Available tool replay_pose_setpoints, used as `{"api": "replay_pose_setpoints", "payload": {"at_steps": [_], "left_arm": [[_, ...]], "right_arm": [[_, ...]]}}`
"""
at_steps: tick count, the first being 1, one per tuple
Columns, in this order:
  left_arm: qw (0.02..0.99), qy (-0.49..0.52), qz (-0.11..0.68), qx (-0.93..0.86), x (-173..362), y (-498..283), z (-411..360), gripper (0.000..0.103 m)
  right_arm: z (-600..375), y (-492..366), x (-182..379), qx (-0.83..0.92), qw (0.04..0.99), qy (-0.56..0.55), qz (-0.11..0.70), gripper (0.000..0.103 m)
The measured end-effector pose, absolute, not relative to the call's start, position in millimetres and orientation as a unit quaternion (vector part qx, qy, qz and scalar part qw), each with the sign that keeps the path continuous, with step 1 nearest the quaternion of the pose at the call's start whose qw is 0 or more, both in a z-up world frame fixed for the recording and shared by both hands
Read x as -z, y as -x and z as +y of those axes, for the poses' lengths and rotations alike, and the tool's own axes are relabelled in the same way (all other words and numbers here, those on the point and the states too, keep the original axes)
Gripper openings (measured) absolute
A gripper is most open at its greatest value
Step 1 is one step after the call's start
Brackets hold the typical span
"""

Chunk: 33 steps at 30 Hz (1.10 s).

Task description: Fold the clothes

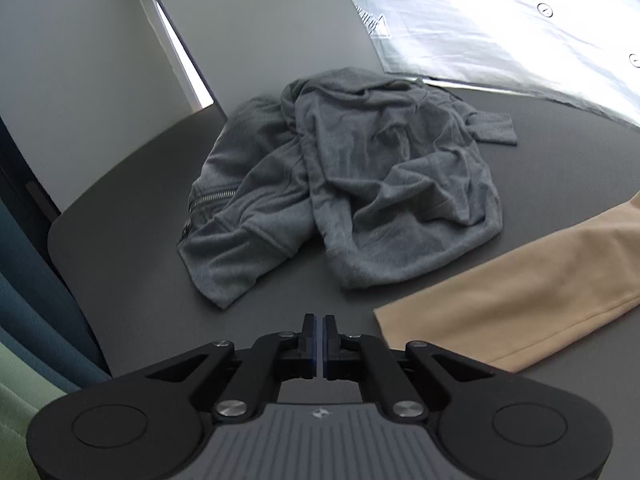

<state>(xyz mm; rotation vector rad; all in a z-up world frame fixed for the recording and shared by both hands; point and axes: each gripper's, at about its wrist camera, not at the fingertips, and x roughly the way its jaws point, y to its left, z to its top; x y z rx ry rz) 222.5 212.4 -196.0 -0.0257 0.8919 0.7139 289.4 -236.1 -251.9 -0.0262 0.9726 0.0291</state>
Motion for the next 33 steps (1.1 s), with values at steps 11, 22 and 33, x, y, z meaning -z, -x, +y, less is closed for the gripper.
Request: {"api": "replay_pose_setpoints", "payload": {"at_steps": [11, 22, 33], "left_arm": [[0.888, 0.118, 0.443, -0.036, 190.3, -195.7, 83.0, 0.061], [0.853, 0.039, 0.515, 0.076, 231.5, -186.7, -32.4, 0.018], [0.853, 0.107, 0.511, -0.021, 207.3, -160.2, -26.5, 0.003]], "right_arm": [[-296.9, -228.4, 211.0, 0.024, 0.887, 0.003, 0.461, 0.101], [-385.2, -169.5, 229.3, 0.091, 0.857, -0.021, 0.507, 0.091], [-401.3, -152.8, 199.6, -0.036, 0.858, -0.054, 0.510, 0.003]]}}
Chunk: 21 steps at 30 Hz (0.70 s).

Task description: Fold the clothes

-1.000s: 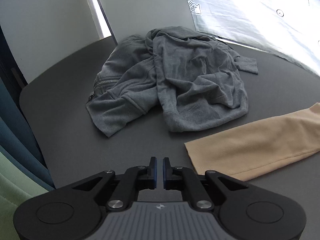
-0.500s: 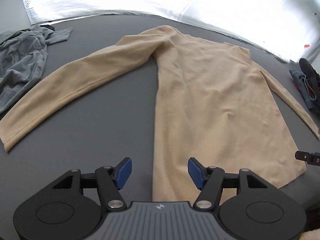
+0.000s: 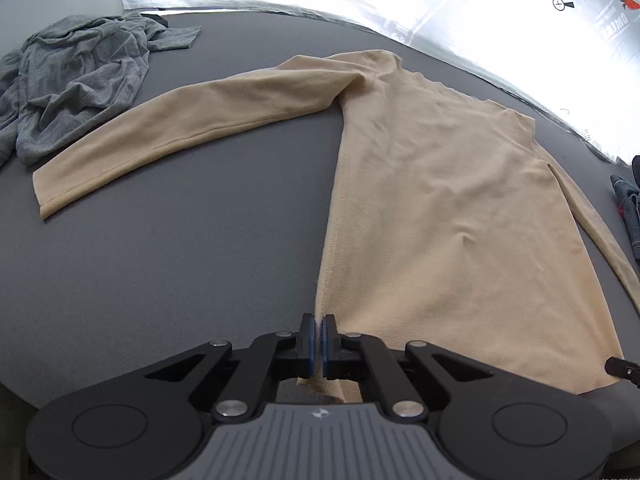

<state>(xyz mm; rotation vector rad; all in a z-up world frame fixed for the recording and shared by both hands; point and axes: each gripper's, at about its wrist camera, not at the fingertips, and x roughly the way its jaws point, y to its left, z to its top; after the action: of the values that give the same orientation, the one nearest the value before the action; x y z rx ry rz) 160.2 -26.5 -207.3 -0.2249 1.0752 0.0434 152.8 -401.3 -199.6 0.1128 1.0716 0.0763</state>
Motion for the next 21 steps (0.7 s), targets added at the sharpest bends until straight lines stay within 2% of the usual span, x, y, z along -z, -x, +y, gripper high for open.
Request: {"api": "replay_pose_setpoints", "payload": {"at_steps": [2, 4, 5, 6, 7, 8, 9, 10, 12, 16, 20, 21], "left_arm": [[0.840, 0.099, 0.532, -0.039, 222.0, -159.8, -28.6, 0.004], [0.834, 0.103, 0.540, -0.048, 230.5, -159.4, -29.6, 0.009], [0.835, 0.110, 0.537, -0.050, 228.5, -158.8, -28.2, 0.009], [0.838, 0.114, 0.531, -0.051, 224.1, -158.1, -25.2, 0.016], [0.842, 0.117, 0.525, -0.051, 219.6, -157.5, -22.0, 0.028], [0.847, 0.120, 0.515, -0.056, 215.3, -156.3, -16.9, 0.034], [0.850, 0.125, 0.508, -0.066, 211.8, -155.8, -10.9, 0.043], [0.853, 0.130, 0.500, -0.076, 208.4, -155.4, -4.7, 0.045], [0.854, 0.146, 0.490, -0.096, 205.2, -155.8, 13.5, 0.048], [0.856, 0.156, 0.472, -0.141, 202.1, -157.3, 54.4, 0.059], [0.861, 0.139, 0.454, -0.182, 192.9, -175.1, 102.9, 0.070], [0.861, 0.137, 0.451, -0.192, 192.2, -179.4, 115.6, 0.072]], "right_arm": [[-405.8, -155.4, 209.1, -0.035, 0.844, -0.050, 0.533, 0.003], [-407.3, -159.7, 219.5, -0.035, 0.832, -0.048, 0.551, 0.005], [-406.6, -162.8, 220.4, -0.033, 0.831, -0.046, 0.553, 0.012], [-406.0, -165.4, 218.8, -0.026, 0.832, -0.044, 0.552, 0.030], [-405.4, -166.8, 214.2, -0.017, 0.837, -0.041, 0.545, 0.041], [-404.6, -167.3, 207.1, -0.010, 0.846, -0.036, 0.531, 0.056], [-403.3, -167.7, 200.2, -0.005, 0.855, -0.031, 0.517, 0.058], [-400.9, -170.2, 196.2, -0.001, 0.861, -0.028, 0.509, 0.062], [-394.1, -178.3, 189.6, 0.006, 0.869, -0.022, 0.494, 0.081], [-365.7, -200.9, 193.4, -0.006, 0.872, -0.008, 0.489, 0.086], [-317.9, -218.3, 198.8, -0.031, 0.874, 0.030, 0.483, 0.101], [-305.9, -221.5, 199.6, -0.038, 0.875, 0.036, 0.481, 0.101]]}}
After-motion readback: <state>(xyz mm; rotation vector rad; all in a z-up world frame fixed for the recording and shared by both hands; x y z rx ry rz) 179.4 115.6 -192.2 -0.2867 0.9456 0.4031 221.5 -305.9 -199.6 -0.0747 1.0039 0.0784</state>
